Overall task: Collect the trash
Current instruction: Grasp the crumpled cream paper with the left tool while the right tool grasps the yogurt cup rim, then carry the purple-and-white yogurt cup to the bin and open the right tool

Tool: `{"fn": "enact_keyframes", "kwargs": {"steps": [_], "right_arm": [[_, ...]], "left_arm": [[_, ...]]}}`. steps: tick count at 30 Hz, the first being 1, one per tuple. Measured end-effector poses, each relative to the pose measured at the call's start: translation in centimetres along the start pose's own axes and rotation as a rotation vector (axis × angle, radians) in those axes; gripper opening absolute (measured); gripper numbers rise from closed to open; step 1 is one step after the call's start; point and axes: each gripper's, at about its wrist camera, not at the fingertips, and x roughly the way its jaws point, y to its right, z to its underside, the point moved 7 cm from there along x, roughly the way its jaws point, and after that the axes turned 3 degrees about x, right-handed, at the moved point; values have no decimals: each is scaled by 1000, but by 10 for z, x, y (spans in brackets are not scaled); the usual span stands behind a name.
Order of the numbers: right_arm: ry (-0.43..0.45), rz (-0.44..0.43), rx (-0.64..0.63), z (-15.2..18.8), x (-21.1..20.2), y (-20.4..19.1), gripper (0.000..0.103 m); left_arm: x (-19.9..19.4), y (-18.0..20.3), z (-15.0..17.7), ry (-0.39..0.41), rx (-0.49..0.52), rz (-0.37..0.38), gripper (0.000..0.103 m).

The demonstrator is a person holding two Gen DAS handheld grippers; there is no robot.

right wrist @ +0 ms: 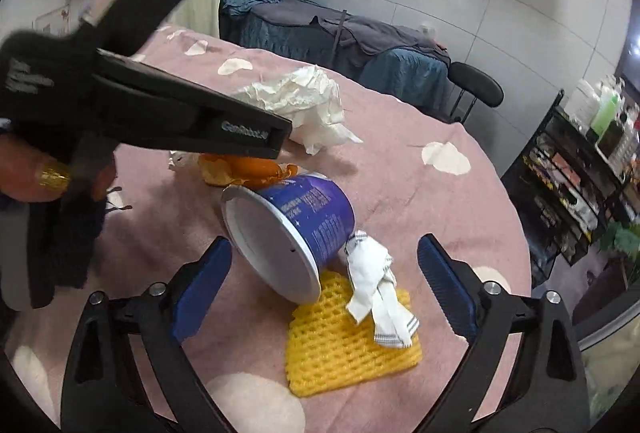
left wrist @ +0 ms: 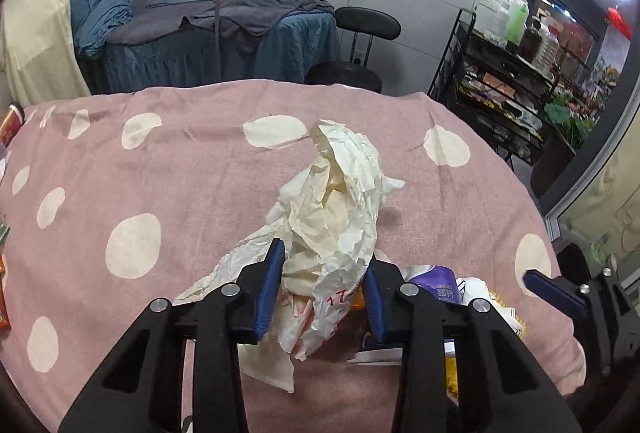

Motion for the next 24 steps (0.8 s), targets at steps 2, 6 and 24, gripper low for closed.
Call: {"fn": "enact_keyframes", "kwargs": {"steps": [2, 6, 24], "right_arm": [[-21, 33, -28, -2, 15, 0, 65], [-26, 1, 38, -5, 17, 12, 21], [119, -224, 325, 17, -86, 41, 9]], "left_arm": [[-10, -12, 2, 23, -41, 13, 34], [-28, -26, 8, 63, -75, 13, 34], [-121, 3, 41, 241, -62, 48, 33]]}}
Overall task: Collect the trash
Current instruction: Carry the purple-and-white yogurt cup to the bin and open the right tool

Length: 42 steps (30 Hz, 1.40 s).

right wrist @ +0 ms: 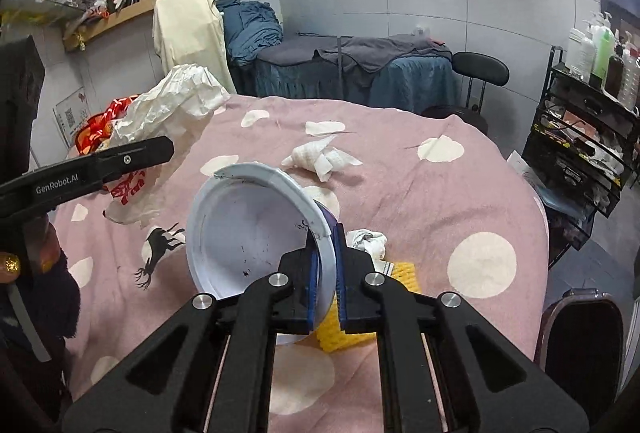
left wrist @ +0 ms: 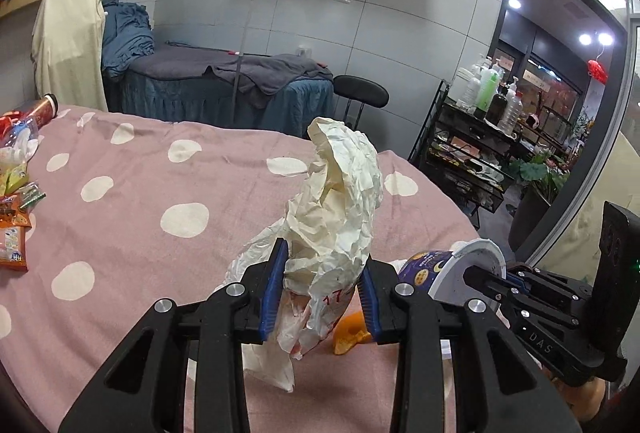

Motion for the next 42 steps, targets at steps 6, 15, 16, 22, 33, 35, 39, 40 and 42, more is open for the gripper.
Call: {"fn": "enact_keyframes", "kwargs": {"steps": [6, 15, 16, 22, 33, 35, 39, 40, 42], "right_arm": [[46, 8, 134, 9, -35, 36, 9], [96, 99, 304, 39, -89, 103, 9], [100, 110, 322, 42, -94, 111, 9], [121, 185, 393, 66, -119, 150, 9], [119, 311, 535, 108, -149, 220, 9], [111, 337, 568, 117, -151, 234, 9], [72, 377, 637, 138, -146, 262, 9], [59, 386, 650, 144, -144, 269, 9], [35, 404, 670, 154, -139, 280, 9]], "left_arm": [[-14, 32, 7, 19, 32, 52, 34], [-13, 83, 15, 13, 89, 131, 34], [-13, 89, 17, 11, 93, 140, 34], [-9, 133, 28, -6, 146, 203, 34], [0, 210, 40, -28, 265, 288, 34], [1, 223, 41, -26, 288, 303, 34], [4, 243, 44, -27, 327, 323, 34], [5, 248, 44, -28, 336, 329, 34], [7, 256, 45, -29, 352, 337, 34]]}}
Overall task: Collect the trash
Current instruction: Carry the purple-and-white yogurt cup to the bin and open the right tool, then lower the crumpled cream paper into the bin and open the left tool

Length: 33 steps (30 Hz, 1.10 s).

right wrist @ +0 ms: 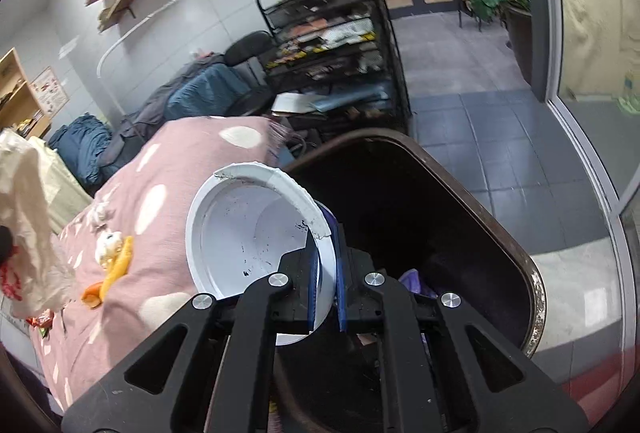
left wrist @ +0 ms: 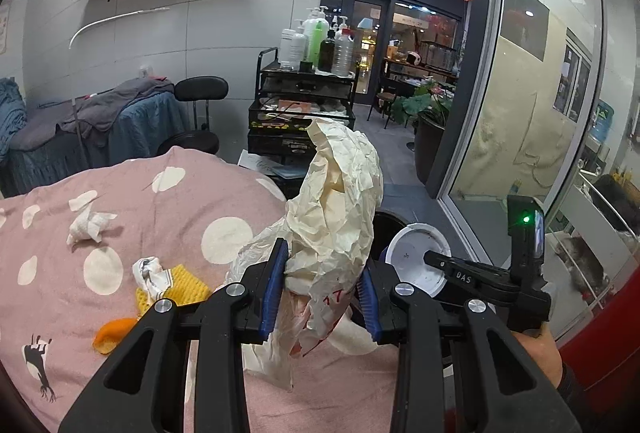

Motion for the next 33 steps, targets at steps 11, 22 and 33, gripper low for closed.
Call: {"fn": "enact_keyframes", "kwargs": {"steps": [11, 22, 33], "right_arm": [[-46, 72, 66, 18, 25, 29, 83], [44, 92, 70, 17, -1, 36, 88], [200, 188, 146, -4, -47, 69, 91]], "left_arm": [[24, 37, 1, -40, 57, 57, 34], [42, 69, 2, -72, 101, 96, 34], [73, 115, -1, -130, 158, 176, 34]]}}
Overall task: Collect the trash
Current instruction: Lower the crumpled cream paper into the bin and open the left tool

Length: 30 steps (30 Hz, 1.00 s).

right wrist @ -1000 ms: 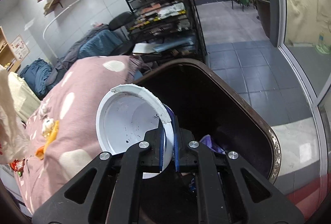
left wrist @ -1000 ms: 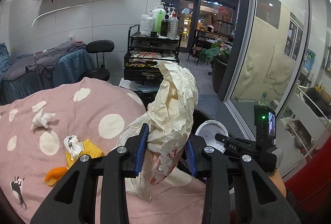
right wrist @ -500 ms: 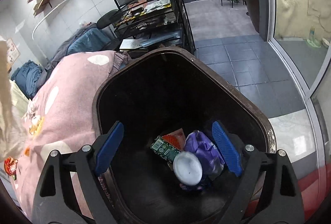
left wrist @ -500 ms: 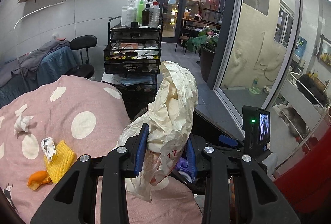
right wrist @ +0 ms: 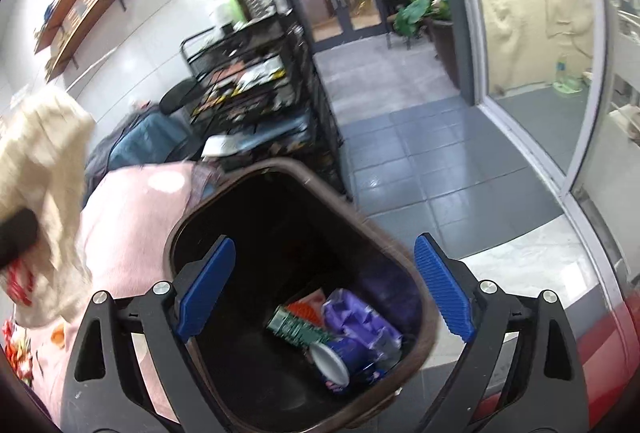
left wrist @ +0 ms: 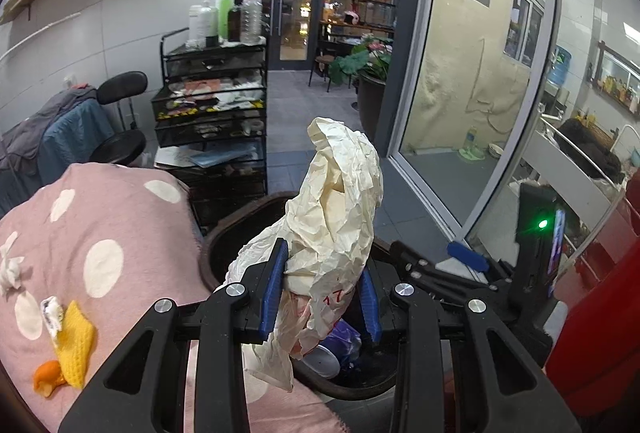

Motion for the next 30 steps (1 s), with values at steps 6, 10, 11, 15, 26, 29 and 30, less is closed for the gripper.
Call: {"fn": "enact_keyframes", "kwargs": {"steps": [6, 10, 11, 15, 26, 29, 30], "right_arm": [[36, 52, 47, -16, -7, 28, 91], [39, 61, 57, -21, -9, 36, 91], [39, 61, 56, -22, -9, 38, 91], [36, 61, 46, -23, -10, 40, 91], [28, 74, 45, -20, -9, 42, 94], [26, 75, 44, -19, -8, 41, 94], [26, 73, 44, -20, -8, 41, 94]], "left_arm": [[29, 6, 7, -72, 11, 19, 34], [44, 13, 13, -116, 28, 42, 34], [48, 15, 15, -127, 33, 43, 35], [58, 18, 24, -173, 35, 63, 40], [66, 17, 36, -209, 90, 11, 87], [66, 18, 37, -214, 110, -5, 91], [65, 19, 38, -213, 120, -13, 91]]}}
